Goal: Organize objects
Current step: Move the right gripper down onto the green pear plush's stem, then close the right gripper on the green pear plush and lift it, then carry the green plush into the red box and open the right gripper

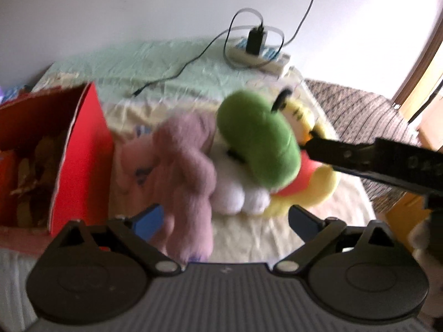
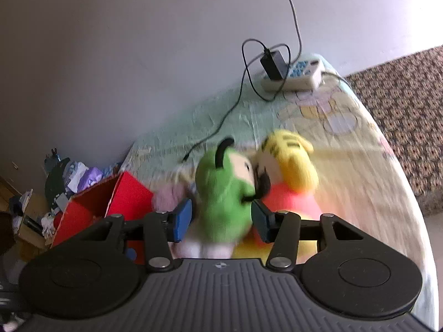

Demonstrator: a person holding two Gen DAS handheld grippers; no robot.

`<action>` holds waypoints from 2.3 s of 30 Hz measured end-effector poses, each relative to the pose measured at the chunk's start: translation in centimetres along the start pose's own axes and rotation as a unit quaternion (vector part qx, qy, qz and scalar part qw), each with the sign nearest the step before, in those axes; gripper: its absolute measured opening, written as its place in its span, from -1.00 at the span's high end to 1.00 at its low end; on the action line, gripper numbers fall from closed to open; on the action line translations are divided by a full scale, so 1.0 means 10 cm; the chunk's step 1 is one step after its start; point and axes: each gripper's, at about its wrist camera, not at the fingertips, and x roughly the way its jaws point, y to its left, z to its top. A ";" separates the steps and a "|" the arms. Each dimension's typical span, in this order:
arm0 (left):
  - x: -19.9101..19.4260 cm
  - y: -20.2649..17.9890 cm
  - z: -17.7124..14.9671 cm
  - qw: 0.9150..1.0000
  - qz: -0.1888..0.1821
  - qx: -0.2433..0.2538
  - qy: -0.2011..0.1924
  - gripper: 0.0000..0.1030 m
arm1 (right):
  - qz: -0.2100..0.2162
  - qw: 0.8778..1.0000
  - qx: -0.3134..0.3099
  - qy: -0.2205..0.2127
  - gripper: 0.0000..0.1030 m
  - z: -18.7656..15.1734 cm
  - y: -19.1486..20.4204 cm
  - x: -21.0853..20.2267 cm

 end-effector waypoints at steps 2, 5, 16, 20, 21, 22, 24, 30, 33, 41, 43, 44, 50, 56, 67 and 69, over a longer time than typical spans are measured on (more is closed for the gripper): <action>-0.03 -0.05 0.09 1.000 -0.014 0.012 -0.019 -0.85 | 0.011 1.000 0.001 -0.003 0.00 0.09 -0.03 0.07; 0.02 -0.16 0.19 0.998 -0.026 0.044 -0.042 -0.85 | 0.024 1.000 -0.001 0.001 -0.01 0.21 -0.06 0.18; 0.60 -0.09 0.37 0.996 -0.088 0.013 0.024 -0.45 | 0.034 0.997 0.043 0.054 -0.03 0.26 -0.23 0.54; 0.68 -0.13 0.39 0.993 -0.108 0.023 0.036 -0.20 | 0.032 0.996 0.054 0.062 0.07 0.25 -0.27 0.60; 0.70 -0.15 0.40 0.993 -0.113 0.023 0.040 -0.15 | 0.032 0.996 0.057 0.065 0.11 0.26 -0.29 0.62; 0.73 -0.16 0.41 0.992 -0.113 0.024 0.044 -0.13 | 0.031 0.996 0.058 0.067 0.14 0.26 -0.30 0.63; 0.78 -0.17 0.41 0.992 -0.110 0.025 0.047 -0.13 | 0.033 0.995 0.060 0.067 0.18 0.24 -0.32 0.61; 0.74 -0.18 0.40 0.991 -0.120 0.030 0.045 -0.11 | 0.039 0.995 0.066 0.065 0.26 0.25 -0.33 0.55; 0.64 -0.22 0.37 0.991 -0.120 0.041 0.037 -0.10 | 0.043 0.995 0.066 0.057 0.27 0.23 -0.31 0.43; 0.20 -0.31 0.28 0.991 -0.113 0.065 -0.015 -0.10 | 0.076 0.995 0.053 0.021 0.27 0.22 -0.12 0.07; 0.05 -0.30 0.25 0.992 -0.105 0.067 -0.031 -0.10 | 0.091 0.995 0.049 0.012 0.27 0.21 -0.04 0.01; -0.02 -0.29 0.23 0.992 -0.102 0.066 -0.038 -0.10 | 0.099 0.994 0.048 0.009 0.27 0.20 0.00 -0.01; -0.43 -0.03 0.14 0.992 -0.070 0.060 -0.082 -0.10 | 0.146 0.989 0.034 0.001 0.28 0.17 0.42 0.01; -0.75 0.48 0.12 0.991 -0.060 0.048 -0.114 -0.10 | 0.163 0.986 0.010 -0.013 0.27 0.09 1.00 0.15; -1.01 1.91 0.02 0.992 -0.032 0.017 -0.117 -0.10 | 0.177 0.984 -0.013 0.017 0.28 -0.37 2.15 0.96; -0.99 2.15 -0.01 0.993 -0.025 0.010 -0.111 -0.10 | 0.178 0.984 -0.010 0.028 0.28 -0.47 2.29 1.13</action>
